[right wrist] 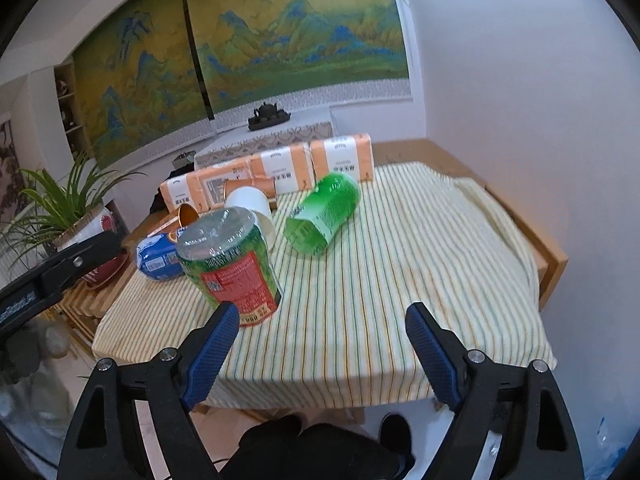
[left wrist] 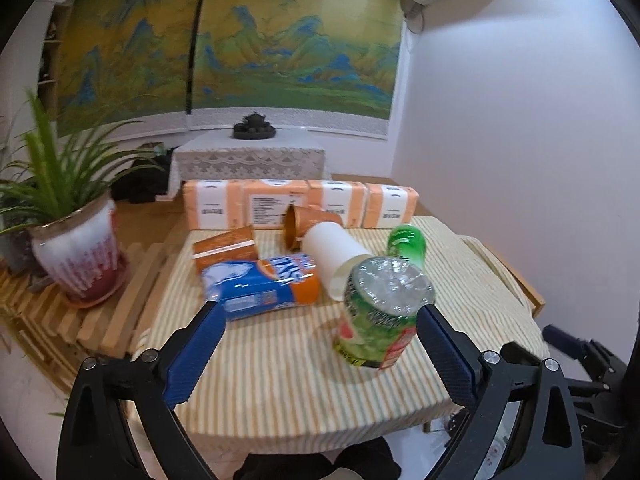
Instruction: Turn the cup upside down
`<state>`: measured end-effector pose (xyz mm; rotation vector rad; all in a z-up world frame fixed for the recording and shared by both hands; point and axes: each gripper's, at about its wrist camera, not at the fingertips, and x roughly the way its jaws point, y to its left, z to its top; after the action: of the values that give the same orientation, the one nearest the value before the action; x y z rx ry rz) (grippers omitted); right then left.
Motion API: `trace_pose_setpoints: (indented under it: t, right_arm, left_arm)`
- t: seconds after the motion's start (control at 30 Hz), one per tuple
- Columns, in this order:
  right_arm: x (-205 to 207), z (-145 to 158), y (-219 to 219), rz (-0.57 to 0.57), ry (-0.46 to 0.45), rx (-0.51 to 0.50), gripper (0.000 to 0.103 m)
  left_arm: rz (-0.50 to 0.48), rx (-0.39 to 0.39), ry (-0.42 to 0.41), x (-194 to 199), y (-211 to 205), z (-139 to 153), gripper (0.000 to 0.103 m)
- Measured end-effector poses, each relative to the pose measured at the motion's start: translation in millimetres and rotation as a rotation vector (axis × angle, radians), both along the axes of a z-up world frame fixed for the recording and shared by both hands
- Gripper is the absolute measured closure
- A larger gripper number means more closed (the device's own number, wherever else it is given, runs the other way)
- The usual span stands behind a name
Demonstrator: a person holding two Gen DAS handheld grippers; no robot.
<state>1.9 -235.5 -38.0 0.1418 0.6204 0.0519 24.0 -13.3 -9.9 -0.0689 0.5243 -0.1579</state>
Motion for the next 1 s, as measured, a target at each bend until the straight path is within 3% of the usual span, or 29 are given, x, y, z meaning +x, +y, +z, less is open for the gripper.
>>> trace_pose_setpoints:
  t: [0.3, 0.47, 1.0]
  right_arm:
    - [-16.9, 16.3, 29.5, -0.005, -0.139, -0.147, 0.008]
    - [-19.1, 19.7, 29.4, -0.008, -0.148, -0.116, 0.008]
    - [-19.1, 18.4, 28.9, -0.017, -0.147, -0.109, 0.008]
  left_arm:
    - [0.092, 0.026, -0.027, -21.0, 15.9, -2.0, 0.001]
    - [0.138, 0.054, -0.044, -23.8, 17.8, -6.0, 0.001]
    - [0.136, 0.044, -0.036, -22.1, 12.9, -7.5, 0.001]
